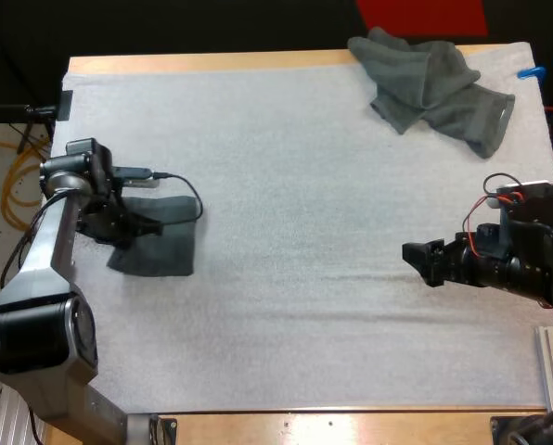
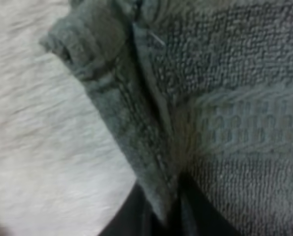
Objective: Pick towel from pile fold and stack
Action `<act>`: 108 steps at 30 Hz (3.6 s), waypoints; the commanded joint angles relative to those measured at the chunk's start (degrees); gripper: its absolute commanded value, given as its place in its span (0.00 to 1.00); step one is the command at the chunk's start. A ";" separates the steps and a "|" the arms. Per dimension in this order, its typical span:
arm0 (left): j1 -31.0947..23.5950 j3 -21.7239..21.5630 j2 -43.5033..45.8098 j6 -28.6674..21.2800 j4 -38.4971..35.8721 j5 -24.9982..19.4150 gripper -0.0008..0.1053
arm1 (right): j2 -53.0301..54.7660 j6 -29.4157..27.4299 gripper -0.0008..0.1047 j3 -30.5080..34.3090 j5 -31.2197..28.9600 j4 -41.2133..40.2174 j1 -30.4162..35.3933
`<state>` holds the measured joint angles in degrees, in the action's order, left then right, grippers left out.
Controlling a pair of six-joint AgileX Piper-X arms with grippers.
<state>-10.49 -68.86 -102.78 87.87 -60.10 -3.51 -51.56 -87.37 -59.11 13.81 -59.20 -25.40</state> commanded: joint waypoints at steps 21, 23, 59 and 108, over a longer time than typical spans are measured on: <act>0.12 -3.74 15.80 1.66 -2.76 -9.26 1.00 | 0.38 -1.08 0.78 -0.28 3.31 0.68 -0.11; 0.46 -3.60 20.98 4.25 -2.76 -3.37 1.00 | 0.38 -1.08 0.78 -0.28 4.10 0.68 -0.11; 10.94 6.69 64.94 6.71 0.81 0.17 1.00 | 15.04 -20.05 0.78 0.94 1.24 -1.05 29.41; 10.94 37.33 111.32 8.07 -2.91 0.74 1.00 | 54.61 -19.32 0.78 28.61 -1.23 0.29 29.13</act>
<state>0.54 -31.25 0.71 95.50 -64.49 -2.84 0.72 -106.26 -30.49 12.21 -59.52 3.73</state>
